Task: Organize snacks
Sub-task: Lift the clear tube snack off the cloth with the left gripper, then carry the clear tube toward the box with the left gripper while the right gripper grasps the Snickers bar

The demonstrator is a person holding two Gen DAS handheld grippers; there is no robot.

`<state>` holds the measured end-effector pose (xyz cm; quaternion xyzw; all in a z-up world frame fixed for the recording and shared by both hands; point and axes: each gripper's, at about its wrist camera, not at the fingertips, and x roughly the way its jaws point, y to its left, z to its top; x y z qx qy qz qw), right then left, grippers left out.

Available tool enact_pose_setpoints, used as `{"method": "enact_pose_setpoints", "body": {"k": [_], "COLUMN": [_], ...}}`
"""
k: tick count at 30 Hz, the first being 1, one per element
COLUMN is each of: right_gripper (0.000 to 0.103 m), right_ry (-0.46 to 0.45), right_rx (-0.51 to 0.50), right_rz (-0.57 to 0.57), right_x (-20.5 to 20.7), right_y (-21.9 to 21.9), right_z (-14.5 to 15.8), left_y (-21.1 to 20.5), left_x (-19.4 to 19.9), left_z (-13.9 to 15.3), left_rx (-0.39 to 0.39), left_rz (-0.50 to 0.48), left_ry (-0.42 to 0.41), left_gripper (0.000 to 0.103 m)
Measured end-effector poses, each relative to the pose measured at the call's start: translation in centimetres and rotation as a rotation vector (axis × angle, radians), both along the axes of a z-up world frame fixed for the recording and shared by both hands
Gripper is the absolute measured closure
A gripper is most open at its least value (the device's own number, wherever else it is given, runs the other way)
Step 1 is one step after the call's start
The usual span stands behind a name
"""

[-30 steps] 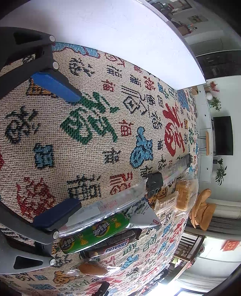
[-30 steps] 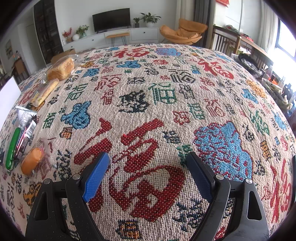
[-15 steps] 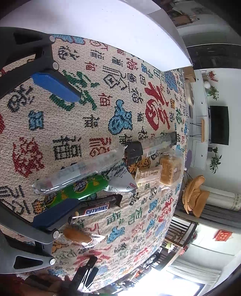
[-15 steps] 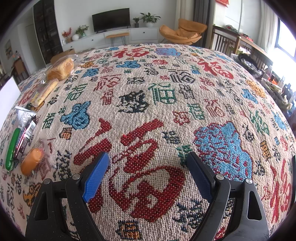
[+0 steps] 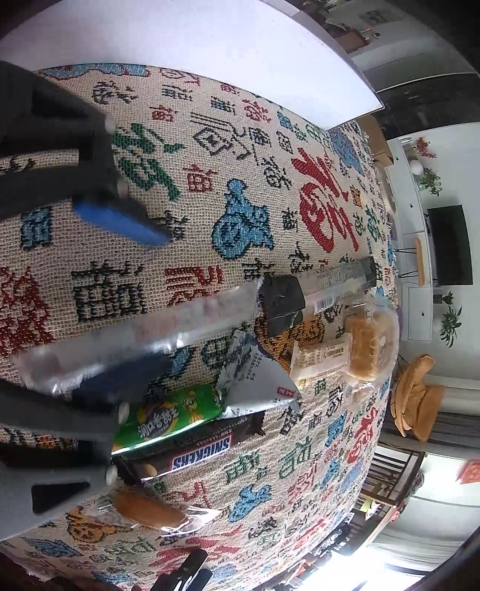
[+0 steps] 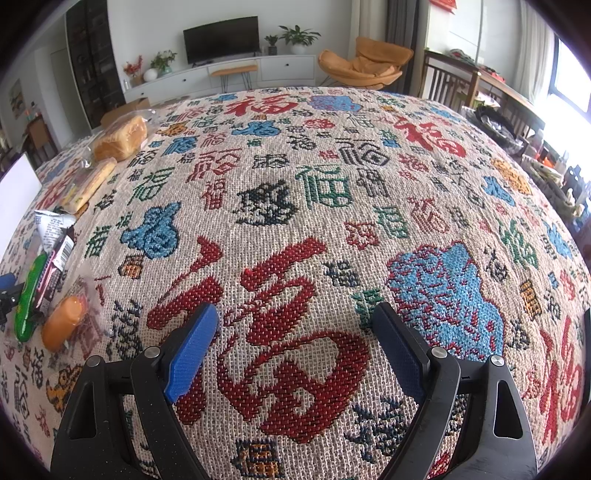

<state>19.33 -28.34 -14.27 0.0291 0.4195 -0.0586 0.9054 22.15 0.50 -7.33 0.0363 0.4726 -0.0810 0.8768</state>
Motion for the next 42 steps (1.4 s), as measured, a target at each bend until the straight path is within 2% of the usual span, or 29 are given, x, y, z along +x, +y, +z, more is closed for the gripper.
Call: {"method": "enact_pose_setpoints", "body": {"k": [2,5,11,13,15,16,22,27,36,38,39,42], "right_gripper": [0.015,0.015,0.015,0.015,0.015,0.015,0.015,0.015,0.013,0.014,0.014,0.015], "right_ry": [0.0,0.0,0.0,0.0,0.0,0.0,0.0,0.0,0.005,0.082,0.127,0.112], "right_rx": [0.0,0.0,-0.001,-0.001,-0.001,-0.001,-0.001,-0.002,0.001,-0.004,0.022,0.198], "right_rz": [0.0,0.0,0.0,0.0,0.0,-0.001,-0.001,-0.001,-0.003,-0.004,0.014,0.158], "right_x": [0.0,0.0,0.0,0.0,0.0,0.0,0.0,0.0,0.2,1.1,1.7,2.5], "right_y": [0.0,0.0,0.0,0.0,0.0,0.0,0.0,0.0,-0.1,0.3,0.9,4.8], "right_z": [0.0,0.0,0.0,0.0,0.0,0.0,0.0,0.0,0.0,0.5,1.2,4.6], "left_y": [0.5,2.4,6.6,7.1,7.2,7.3,7.4,7.3,7.3,7.3,7.3,7.3], "left_x": [-0.7,-2.3,-5.2,-5.5,-5.6,-5.6,-5.3,-5.0,-4.9,-4.9,-4.9,-4.9], "left_z": [0.3,0.8,1.7,1.2,0.6,0.2,-0.9,-1.2,-1.3,-1.3,-1.3,-1.3], "left_rx": [0.019,-0.033,-0.057,-0.055,-0.056,-0.053,-0.015,-0.002,-0.001,-0.001,-0.001,-0.001], "left_rz": [-0.007,-0.004,0.053,0.063,0.067,0.075,0.116,0.127,0.128,0.128,0.128,0.128], "left_ry": [0.005,0.024,-0.039,-0.051,-0.049,-0.06,-0.08,-0.07,-0.068,-0.068,-0.068,-0.068], "left_gripper": [0.085,0.086,0.083,0.071,0.034,0.032,0.028,0.016,0.013,0.013,0.013,0.013]}}
